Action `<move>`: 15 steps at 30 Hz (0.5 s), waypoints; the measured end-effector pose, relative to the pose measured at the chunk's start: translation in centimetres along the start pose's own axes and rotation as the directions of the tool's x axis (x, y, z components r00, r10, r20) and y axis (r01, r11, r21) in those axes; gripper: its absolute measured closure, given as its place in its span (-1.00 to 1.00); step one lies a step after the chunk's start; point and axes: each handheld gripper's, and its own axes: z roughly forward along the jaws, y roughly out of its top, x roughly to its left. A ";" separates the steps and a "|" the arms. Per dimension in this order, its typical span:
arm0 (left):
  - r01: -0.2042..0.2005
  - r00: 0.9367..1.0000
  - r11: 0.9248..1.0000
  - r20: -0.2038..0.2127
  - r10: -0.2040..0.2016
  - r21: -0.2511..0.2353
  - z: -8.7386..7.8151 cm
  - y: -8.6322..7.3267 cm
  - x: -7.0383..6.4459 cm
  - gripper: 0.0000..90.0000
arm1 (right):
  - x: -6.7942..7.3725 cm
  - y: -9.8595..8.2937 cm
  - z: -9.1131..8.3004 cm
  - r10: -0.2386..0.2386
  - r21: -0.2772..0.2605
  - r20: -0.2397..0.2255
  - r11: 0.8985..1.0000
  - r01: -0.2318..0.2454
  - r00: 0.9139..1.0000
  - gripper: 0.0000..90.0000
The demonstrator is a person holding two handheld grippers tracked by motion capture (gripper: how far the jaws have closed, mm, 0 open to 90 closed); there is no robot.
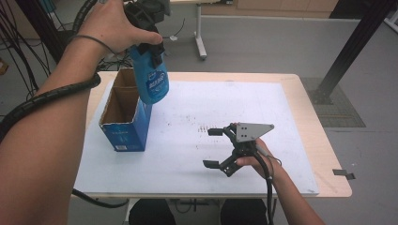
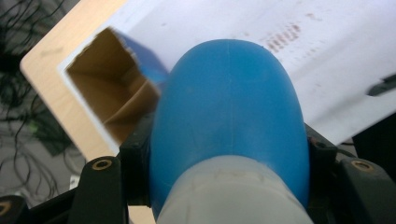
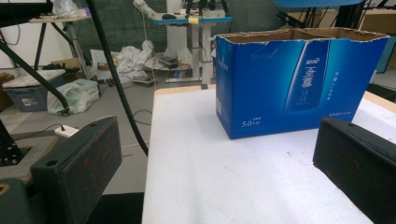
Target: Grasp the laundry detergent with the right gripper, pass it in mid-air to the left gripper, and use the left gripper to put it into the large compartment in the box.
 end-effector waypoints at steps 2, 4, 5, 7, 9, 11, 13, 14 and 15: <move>0.036 0.999 0.999 -0.013 -0.036 0.008 0.1 0.0 0.5 -0.16 | 0.0 0.0 -0.1 -0.001 -0.003 0.000 1.000 0.001 1.000 -0.97; 0.098 0.995 0.995 -0.024 -0.098 0.002 0.2 -0.2 0.9 -0.16 | 0.0 -0.1 -0.1 0.003 -0.005 0.000 1.000 -0.003 1.000 -0.97; 0.145 0.989 0.989 -0.027 -0.145 -0.009 0.3 -0.5 1.2 -0.16 | 0.0 -0.1 -0.1 0.005 -0.004 0.002 1.000 -0.005 1.000 -0.97; 0.201 0.979 0.979 -0.028 -0.202 -0.023 0.3 -0.9 1.7 -0.15 | 0.0 -0.1 -0.1 0.004 -0.003 0.002 1.000 -0.004 1.000 -0.97; 0.253 0.967 0.967 -0.023 -0.254 -0.025 0.4 -1.2 2.3 -0.15 | 0.1 -0.1 -0.1 0.004 -0.001 0.003 1.000 -0.004 1.000 -0.97; 0.271 0.962 0.962 -0.018 -0.271 -0.026 0.5 -1.5 2.8 -0.15 | 0.1 -0.1 0.0 0.004 -0.003 0.002 1.000 -0.004 1.000 -0.97; 0.304 0.952 0.952 -0.017 -0.305 -0.027 0.6 -1.7 3.3 -0.15 | 0.1 -0.1 0.0 0.004 -0.002 0.003 1.000 -0.004 1.000 -0.97; 0.316 0.948 0.949 -0.025 -0.316 -0.022 0.6 -1.7 3.3 -0.15 | 0.0 -0.1 0.0 0.005 -0.003 0.003 1.000 -0.005 1.000 -0.97; 0.347 0.937 0.938 -0.033 -0.347 -0.013 0.7 -1.6 3.5 -0.15 | 0.1 0.0 0.0 0.003 -0.001 0.004 1.000 -0.003 1.000 -0.97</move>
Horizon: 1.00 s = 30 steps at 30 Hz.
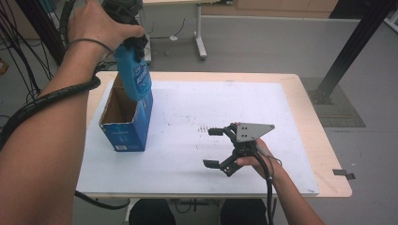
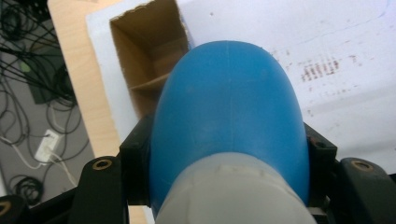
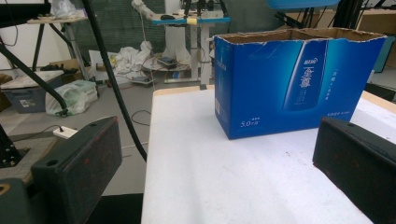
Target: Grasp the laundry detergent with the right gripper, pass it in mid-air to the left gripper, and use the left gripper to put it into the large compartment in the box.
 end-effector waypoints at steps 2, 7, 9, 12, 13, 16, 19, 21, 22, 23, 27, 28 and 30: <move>0.005 1.000 1.000 -0.023 -0.005 0.001 0.1 0.0 0.0 -0.15 | 0.0 0.0 0.0 0.001 -0.002 -0.001 1.000 -0.001 1.000 -0.97; 0.101 0.994 0.995 -0.032 -0.100 0.015 0.9 0.1 1.4 -0.15 | 0.1 0.0 0.0 0.003 0.000 0.002 1.000 -0.003 1.000 -0.97; 0.121 0.992 0.992 -0.031 -0.120 0.024 1.2 0.1 1.9 -0.15 | 0.1 0.0 -0.1 0.004 0.001 0.003 1.000 -0.004 1.000 -0.97; 0.143 0.989 0.989 -0.027 -0.142 0.024 1.6 -0.1 2.5 -0.15 | 0.1 0.0 -0.2 0.006 0.005 0.007 1.000 -0.006 1.000 -0.97; 0.147 0.989 0.989 -0.030 -0.146 0.029 1.8 -0.1 2.6 -0.15 | 0.1 0.0 -0.2 0.004 0.005 0.008 1.000 -0.005 1.000 -0.97; 0.155 0.987 0.987 -0.040 -0.153 0.038 2.2 0.0 2.8 -0.15 | 0.1 0.0 -0.3 0.003 0.004 0.008 1.000 -0.003 1.000 -0.97; 0.161 0.986 0.986 -0.040 -0.159 0.040 2.5 -0.1 3.1 -0.15 | 0.2 0.0 -0.3 0.006 0.005 0.009 1.000 -0.006 1.000 -0.97; 0.162 0.986 0.986 -0.034 -0.160 0.048 2.7 0.0 3.3 -0.15 | 0.2 0.0 -0.3 0.006 0.007 0.009 1.000 -0.006 1.000 -0.97; 0.160 0.987 0.986 -0.030 -0.159 0.049 2.8 0.0 3.4 -0.15 | 0.2 0.0 -0.3 0.007 0.007 0.009 1.000 -0.007 1.000 -0.97; 0.158 0.987 0.986 -0.029 -0.157 0.047 2.9 -0.1 3.4 -0.15 | 0.1 0.0 -0.3 0.007 0.008 0.010 1.000 -0.007 1.000 -0.97; 0.166 0.986 0.985 -0.035 -0.164 0.045 3.4 -0.2 3.5 -0.15 | 0.2 0.0 -0.2 0.007 0.007 0.011 1.000 -0.007 1.000 -0.97; 0.163 0.986 0.985 -0.036 -0.161 0.051 3.5 -0.2 3.5 -0.15 | 0.2 0.0 -0.3 0.007 0.006 0.010 1.000 -0.007 1.000 -0.97; 0.164 0.986 0.985 -0.038 -0.163 0.055 4.0 -0.2 3.7 -0.15 | 0.2 0.0 -0.3 0.005 0.006 0.010 1.000 -0.005 1.000 -0.97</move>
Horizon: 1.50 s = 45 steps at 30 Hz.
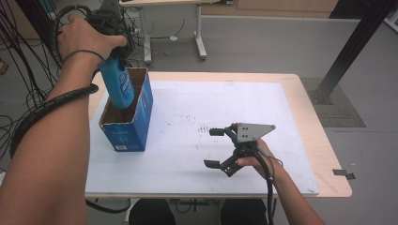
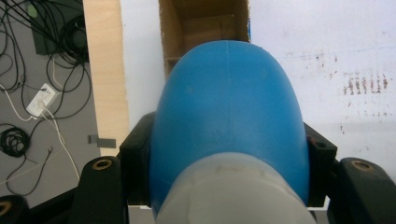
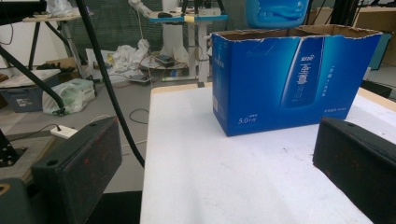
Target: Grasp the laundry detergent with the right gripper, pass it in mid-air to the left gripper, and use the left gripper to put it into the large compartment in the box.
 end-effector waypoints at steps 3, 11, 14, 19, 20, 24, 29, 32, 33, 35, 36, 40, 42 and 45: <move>0.004 1.000 1.000 0.005 -0.004 0.006 0.7 0.0 0.2 -0.15 | 0.0 0.0 0.0 0.000 -0.001 0.002 1.000 0.000 1.000 -0.97; 0.005 1.000 0.999 -0.013 -0.005 0.034 2.7 0.1 -0.2 -0.15 | 0.0 -0.1 -0.1 -0.001 0.000 0.001 1.000 0.001 1.000 -0.97; 0.005 1.000 0.999 -0.014 -0.005 0.040 3.4 0.1 -0.3 -0.15 | 0.1 -0.2 -0.2 0.000 -0.004 0.002 1.000 0.000 1.000 -0.97; -0.003 1.000 0.999 -0.019 0.004 0.049 4.6 0.0 -0.4 -0.15 | 0.1 -0.1 -0.2 0.001 0.001 0.005 1.000 -0.001 1.000 -0.97; -0.002 1.000 0.999 -0.018 0.002 0.050 4.8 0.0 -0.4 -0.15 | 0.1 -0.1 -0.2 0.002 0.001 0.006 1.000 -0.002 1.000 -0.97; 0.000 1.000 0.998 -0.011 0.001 0.061 5.8 0.0 -0.4 -0.15 | 0.1 -0.1 -0.2 -0.001 0.003 0.007 1.000 0.001 1.000 -0.97; -0.001 1.000 0.998 -0.017 0.002 0.069 6.8 0.0 -0.6 -0.15 | 0.1 -0.2 -0.2 0.005 0.000 0.007 1.000 -0.005 1.000 -0.97; 0.002 1.000 0.997 -0.019 -0.001 0.074 7.5 -0.1 -0.6 -0.15 | 0.0 -0.3 -0.2 0.004 -0.001 0.007 1.000 -0.004 1.000 -0.97; 0.003 1.000 0.997 -0.020 -0.001 0.077 7.7 -0.1 -0.6 -0.15 | 0.0 -0.3 -0.3 0.006 -0.001 0.007 1.000 -0.006 1.000 -0.97; 0.003 1.000 0.996 -0.021 -0.001 0.084 8.3 -0.1 -0.7 -0.15 | 0.1 -0.3 -0.2 0.007 0.002 0.009 1.000 -0.007 1.000 -0.97; 0.003 1.000 0.996 -0.019 -0.001 0.090 8.6 0.0 -0.7 -0.15 | 0.1 -0.4 -0.2 0.009 0.002 0.010 1.000 -0.009 1.000 -0.97; 0.007 1.000 0.995 -0.013 -0.006 0.095 9.4 -0.1 -0.4 -0.15 | 0.1 -0.5 -0.3 0.011 0.003 0.009 1.000 -0.011 1.000 -0.97; 0.005 1.000 0.995 -0.017 -0.003 0.095 9.7 -0.1 -0.4 -0.15 | 0.0 -0.6 -0.3 0.012 0.004 0.010 1.000 -0.012 1.000 -0.97; 0.006 1.000 0.996 -0.017 -0.005 0.094 10.1 -0.2 -0.4 -0.15 | 0.0 -0.7 -0.2 0.016 0.007 0.011 1.000 -0.016 1.000 -0.97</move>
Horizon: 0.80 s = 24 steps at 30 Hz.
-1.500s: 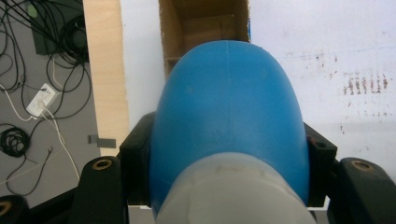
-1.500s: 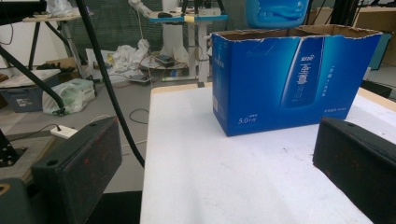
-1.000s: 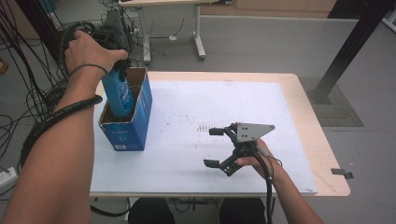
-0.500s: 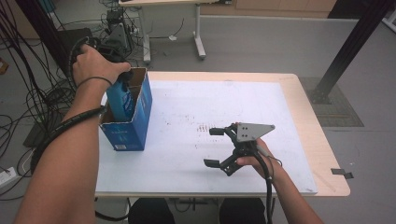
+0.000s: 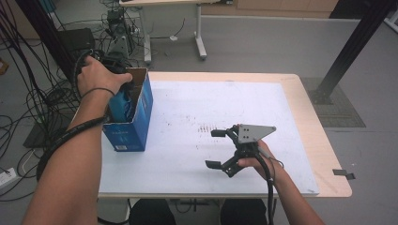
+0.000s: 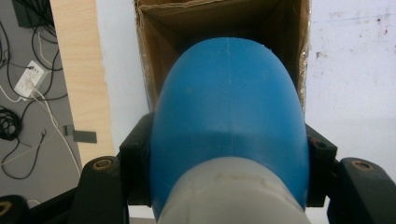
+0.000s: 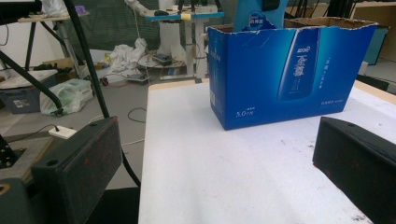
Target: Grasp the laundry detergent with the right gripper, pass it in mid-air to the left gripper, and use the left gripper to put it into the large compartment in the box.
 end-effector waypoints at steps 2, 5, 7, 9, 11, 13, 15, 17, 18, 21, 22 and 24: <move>0.002 1.000 1.000 0.004 -0.002 0.001 0.4 0.0 0.1 -0.15 | 0.0 0.0 0.1 0.000 0.001 -0.001 1.000 0.000 1.000 -0.97; 0.005 1.000 1.000 0.003 -0.005 0.007 1.1 0.1 0.0 -0.15 | 0.0 -0.1 0.1 0.002 0.000 -0.002 1.000 -0.002 1.000 -0.97; 0.003 1.000 1.000 0.002 -0.003 0.011 1.4 0.1 -0.1 -0.15 | 0.0 -0.1 0.1 0.003 0.002 0.000 1.000 -0.003 1.000 -0.97; 0.002 1.000 1.000 0.004 -0.002 0.019 1.9 0.2 -0.1 -0.15 | 0.0 -0.2 0.1 0.005 0.003 -0.002 1.000 -0.005 1.000 -0.97; 0.002 1.000 1.000 0.006 -0.002 0.026 2.3 0.3 -0.2 -0.15 | -0.1 -0.2 0.1 0.005 0.006 0.000 1.000 -0.005 1.000 -0.97; 0.000 1.000 1.000 0.010 0.000 0.030 2.8 0.4 -0.2 -0.15 | -0.1 -0.3 0.2 0.008 0.005 -0.001 1.000 -0.008 1.000 -0.97; 0.001 1.000 0.999 0.011 -0.001 0.034 3.2 0.4 -0.2 -0.15 | -0.1 -0.4 0.2 0.009 0.005 0.000 1.000 -0.009 1.000 -0.97; -0.003 1.000 0.999 0.012 0.003 0.040 3.7 0.5 -0.3 -0.15 | -0.1 -0.5 0.3 0.010 0.007 -0.001 1.000 -0.010 1.000 -0.97; 0.000 1.000 0.999 0.012 -0.001 0.038 3.8 0.4 -0.3 -0.15 | -0.1 -0.6 0.3 0.013 0.009 -0.002 1.000 -0.013 1.000 -0.97; -0.003 1.000 0.999 0.010 0.003 0.051 4.5 0.5 -0.4 -0.15 | -0.1 -0.7 0.3 0.017 0.013 -0.001 1.000 -0.017 1.000 -0.97; -0.006 1.000 0.999 0.010 0.005 0.051 4.6 0.5 -0.5 -0.15 | -0.1 -0.7 0.4 0.017 0.015 0.000 1.000 -0.017 1.000 -0.97; -0.004 1.000 0.999 0.014 0.003 0.055 4.9 0.6 -0.5 -0.16 | -0.1 -0.8 0.4 0.019 0.013 -0.001 1.000 -0.019 1.000 -0.97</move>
